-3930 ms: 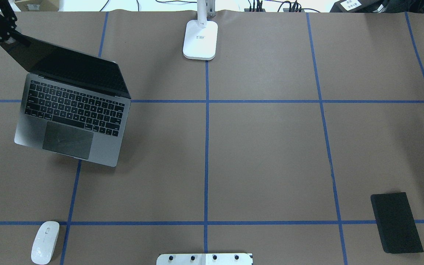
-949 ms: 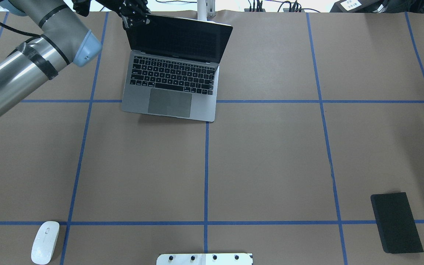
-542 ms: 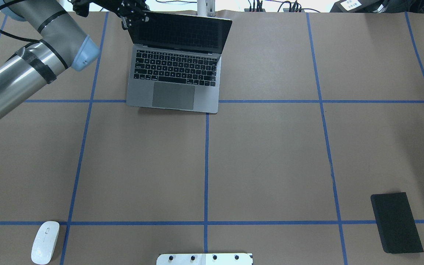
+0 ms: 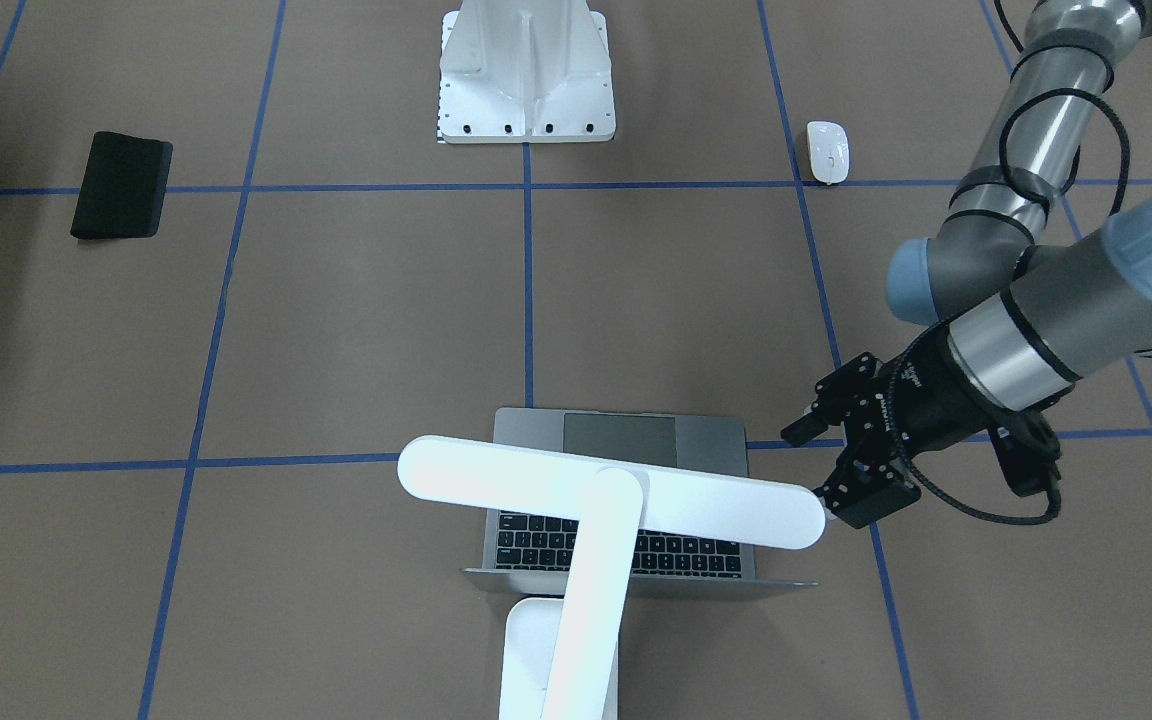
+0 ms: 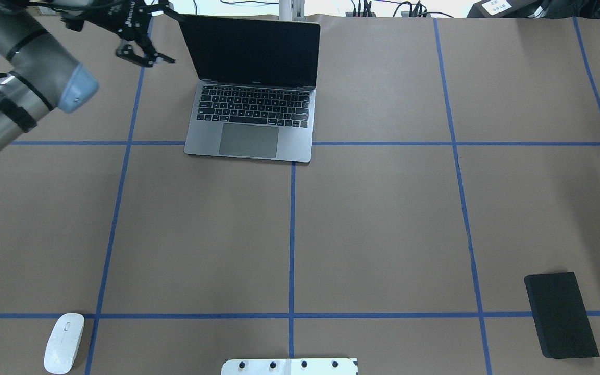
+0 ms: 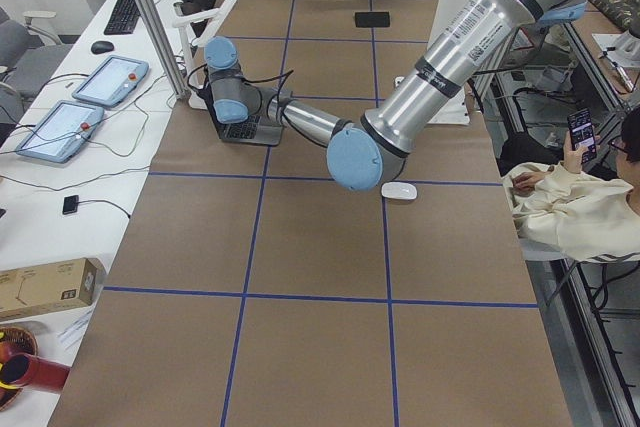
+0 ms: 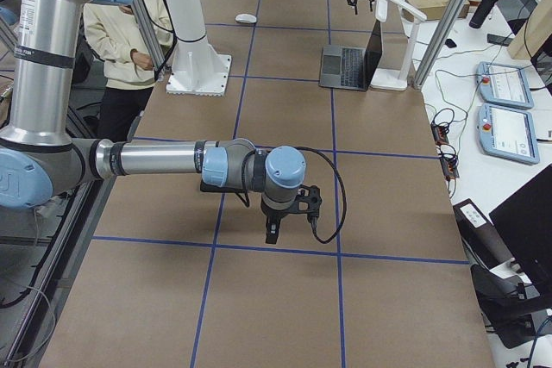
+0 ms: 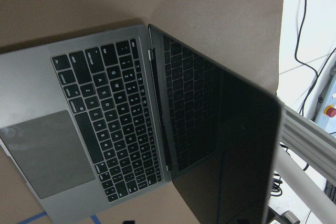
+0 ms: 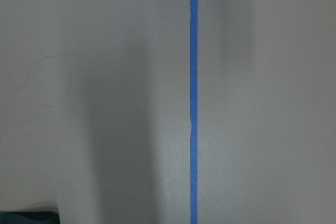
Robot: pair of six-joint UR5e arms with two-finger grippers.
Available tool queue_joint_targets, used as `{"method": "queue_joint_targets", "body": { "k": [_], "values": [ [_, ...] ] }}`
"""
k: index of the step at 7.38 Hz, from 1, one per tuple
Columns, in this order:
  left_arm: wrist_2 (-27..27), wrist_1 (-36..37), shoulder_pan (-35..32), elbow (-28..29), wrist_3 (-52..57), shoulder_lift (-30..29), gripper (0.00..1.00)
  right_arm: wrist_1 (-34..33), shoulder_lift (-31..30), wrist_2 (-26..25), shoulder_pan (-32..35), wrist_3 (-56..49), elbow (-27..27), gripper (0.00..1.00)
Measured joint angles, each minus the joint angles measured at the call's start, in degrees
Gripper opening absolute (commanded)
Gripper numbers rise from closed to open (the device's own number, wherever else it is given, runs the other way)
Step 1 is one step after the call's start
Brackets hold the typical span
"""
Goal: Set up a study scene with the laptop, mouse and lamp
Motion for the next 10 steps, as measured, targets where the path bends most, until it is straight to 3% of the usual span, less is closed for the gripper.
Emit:
{"method": "queue_joint_targets", "body": {
  "k": [2,4,7,10],
  "values": [
    [-10.34,0.23,-7.36,-1.08,13.15,4.55,1.0,0.09,-0.29,-0.04,0.03,-0.07,0.7,1.0],
    [-16.02,0.39,-13.58,-0.91,25.56,7.12,1.0,-0.06,-0.14,0.4,-0.13,0.01,0.41,1.0],
    [-18.62,0.19,-17.42,-2.64,44.74,14.75,1.0,-0.62,-0.12,3.52,-2.08,0.13,-2.17,1.0],
    [-18.86,-0.17,-22.67,-2.65,59.82,24.74,1.0,-1.15,-0.11,2.16,-2.95,0.23,-3.17,1.0]
  ]
}}
